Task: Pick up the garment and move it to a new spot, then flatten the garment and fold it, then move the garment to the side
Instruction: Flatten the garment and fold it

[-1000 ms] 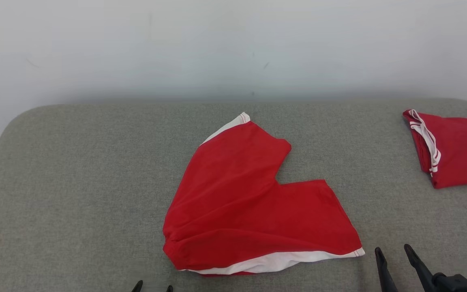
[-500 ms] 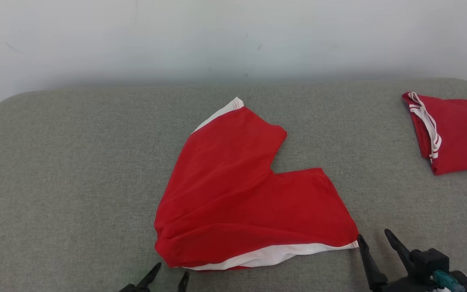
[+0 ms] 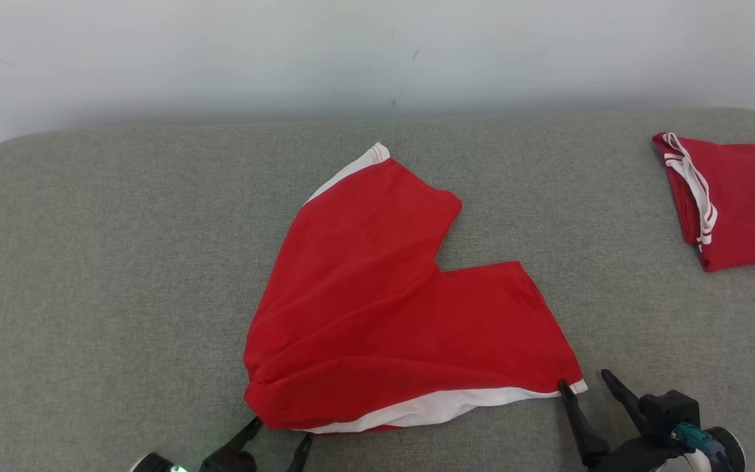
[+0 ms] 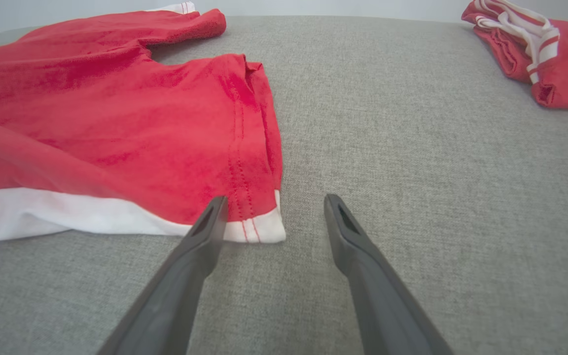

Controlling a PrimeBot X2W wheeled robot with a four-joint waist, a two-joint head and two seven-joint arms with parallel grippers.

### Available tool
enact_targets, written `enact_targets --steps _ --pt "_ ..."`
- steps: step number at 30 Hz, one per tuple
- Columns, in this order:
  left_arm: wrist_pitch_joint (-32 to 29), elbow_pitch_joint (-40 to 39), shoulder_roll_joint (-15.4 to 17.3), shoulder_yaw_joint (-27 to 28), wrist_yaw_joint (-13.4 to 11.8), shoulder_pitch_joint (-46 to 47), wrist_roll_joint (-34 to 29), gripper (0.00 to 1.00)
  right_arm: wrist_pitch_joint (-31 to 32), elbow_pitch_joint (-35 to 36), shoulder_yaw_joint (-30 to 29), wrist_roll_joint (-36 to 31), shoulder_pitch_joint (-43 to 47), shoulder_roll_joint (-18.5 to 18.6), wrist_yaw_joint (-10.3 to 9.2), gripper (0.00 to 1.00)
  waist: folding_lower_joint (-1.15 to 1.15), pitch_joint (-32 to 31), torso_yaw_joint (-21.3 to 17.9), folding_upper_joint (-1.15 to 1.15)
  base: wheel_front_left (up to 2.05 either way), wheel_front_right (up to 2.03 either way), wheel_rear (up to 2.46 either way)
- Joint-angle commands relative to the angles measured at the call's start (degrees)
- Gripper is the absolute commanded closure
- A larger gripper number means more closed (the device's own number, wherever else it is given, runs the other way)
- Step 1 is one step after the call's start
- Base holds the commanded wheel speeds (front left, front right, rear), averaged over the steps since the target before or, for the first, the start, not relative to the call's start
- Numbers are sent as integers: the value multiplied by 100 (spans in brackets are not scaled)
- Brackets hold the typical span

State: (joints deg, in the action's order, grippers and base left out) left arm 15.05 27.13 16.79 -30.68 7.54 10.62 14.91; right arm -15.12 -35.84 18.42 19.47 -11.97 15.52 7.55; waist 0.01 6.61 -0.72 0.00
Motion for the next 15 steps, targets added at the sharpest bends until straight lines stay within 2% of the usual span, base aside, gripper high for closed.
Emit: enact_targets --steps 1,5,6,7,8,9,10,15 --pt "16 -26 29 -32 -13 51 -63 0 0 -30 35 36 -54 -2 -17 0 -1 20 10 0 0 0 0" --pt "16 -187 85 -123 -13 81 -164 0 0 -220 148 107 -153 -25 -17 0 -1 75 59 0 0 0 0" --pt "17 -258 75 -135 -13 104 -194 5 1 -339 211 137 -166 -51 -17 10 -1 88 77 0 0 0 0" --pt "16 -282 55 -140 -12 90 -189 24 0 -425 261 180 -215 -65 -17 48 -1 98 97 0 0 0 0" --pt "16 -301 68 -189 -12 93 -243 70 5 -518 307 226 -275 -66 -17 99 -1 107 116 0 0 0 0" --pt "16 -321 90 -223 -12 112 -304 95 9 -596 360 268 -311 -87 -17 100 -1 110 130 0 0 0 0" --pt "16 -346 89 -223 -12 123 -365 100 8 -672 426 369 -370 -103 -17 100 -1 111 152 0 0 0 0" --pt "16 -464 55 -221 -12 -80 -387 100 1 -483 394 503 -366 -17 -17 100 -1 27 173 0 0 0 0"
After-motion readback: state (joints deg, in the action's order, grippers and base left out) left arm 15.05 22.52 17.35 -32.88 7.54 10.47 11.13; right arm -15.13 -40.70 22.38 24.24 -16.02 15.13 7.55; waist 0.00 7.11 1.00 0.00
